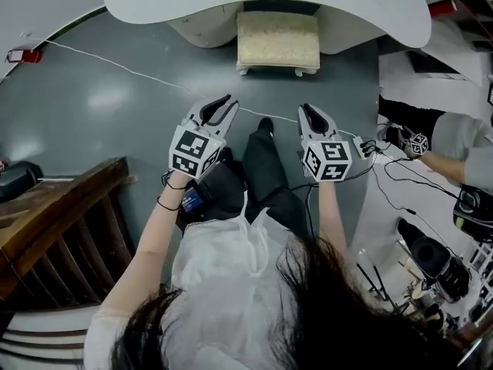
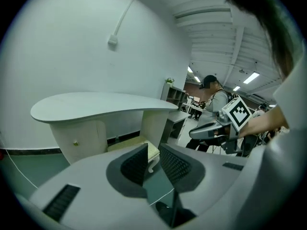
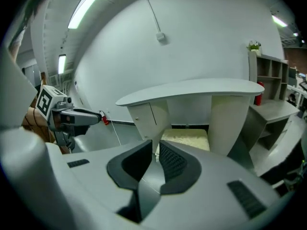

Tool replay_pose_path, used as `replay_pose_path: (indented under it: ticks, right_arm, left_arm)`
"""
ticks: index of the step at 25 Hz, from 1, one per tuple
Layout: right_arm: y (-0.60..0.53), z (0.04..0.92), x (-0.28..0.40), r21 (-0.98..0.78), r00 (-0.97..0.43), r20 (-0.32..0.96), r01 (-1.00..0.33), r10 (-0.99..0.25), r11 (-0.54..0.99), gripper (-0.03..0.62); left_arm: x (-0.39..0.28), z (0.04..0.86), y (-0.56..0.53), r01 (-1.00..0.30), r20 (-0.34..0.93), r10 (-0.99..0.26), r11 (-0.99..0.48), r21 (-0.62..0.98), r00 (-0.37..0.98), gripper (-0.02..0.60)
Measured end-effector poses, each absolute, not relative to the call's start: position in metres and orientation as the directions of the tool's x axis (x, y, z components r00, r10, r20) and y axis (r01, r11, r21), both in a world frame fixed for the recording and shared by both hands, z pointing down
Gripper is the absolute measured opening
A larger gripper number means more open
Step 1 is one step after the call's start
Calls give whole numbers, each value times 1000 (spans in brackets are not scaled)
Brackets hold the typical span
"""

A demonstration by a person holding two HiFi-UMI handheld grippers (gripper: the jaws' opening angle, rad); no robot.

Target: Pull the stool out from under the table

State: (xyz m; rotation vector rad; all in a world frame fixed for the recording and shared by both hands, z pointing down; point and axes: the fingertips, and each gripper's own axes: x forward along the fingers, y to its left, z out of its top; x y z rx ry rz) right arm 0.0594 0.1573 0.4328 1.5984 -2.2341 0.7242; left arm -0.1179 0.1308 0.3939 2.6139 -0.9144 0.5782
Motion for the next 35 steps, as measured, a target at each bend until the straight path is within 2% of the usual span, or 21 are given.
replay_pose_path:
  ticks: [10,20,22,25,27,28,30,32,35]
  right_arm:
    - [84,551,110,-202,-345,589,-938,-731,281,58]
    - [25,648,173,-208,-343,648,-939,-680,275,60]
    - [16,666,179,-205,-362,665,-929,-653,307,60]
    - [7,695,193,-205,-369,701,-924,-610,323,61]
    - [2,709,200,-223,-370,719,-925,-589,309,62]
    - [-1,715,203,-240,-375,724,-924,-579,297,76]
    - [-5,726,204,-275,-395,736,-917,-550,289,222]
    - [-8,742,205,-274,-409,763,-906,-501,322,238]
    - [-8,771,217,-215,-379,831,-894,-408,394,257]
  left_arm:
    - [-98,501,55,-652,552,-481,-741,158,681,72]
    - [-97,614,6,-647,668,-373,-732,216,645,77]
    - [-100,636,2,-645,702,-345,-734,212,623,97]
    - [-98,666,0,-639,735,-290,-729,245,613,169]
    - [-98,681,-3,-639,750,-265,-723,261,606,194]
    - [-99,688,-5,-641,756,-255,-719,269,603,204]
    - [-99,701,-8,-643,767,-228,-708,293,600,234]
    - [-97,715,-11,-632,778,-192,-709,311,598,288]
    - [-93,739,-20,-617,806,-150,-726,303,572,315]
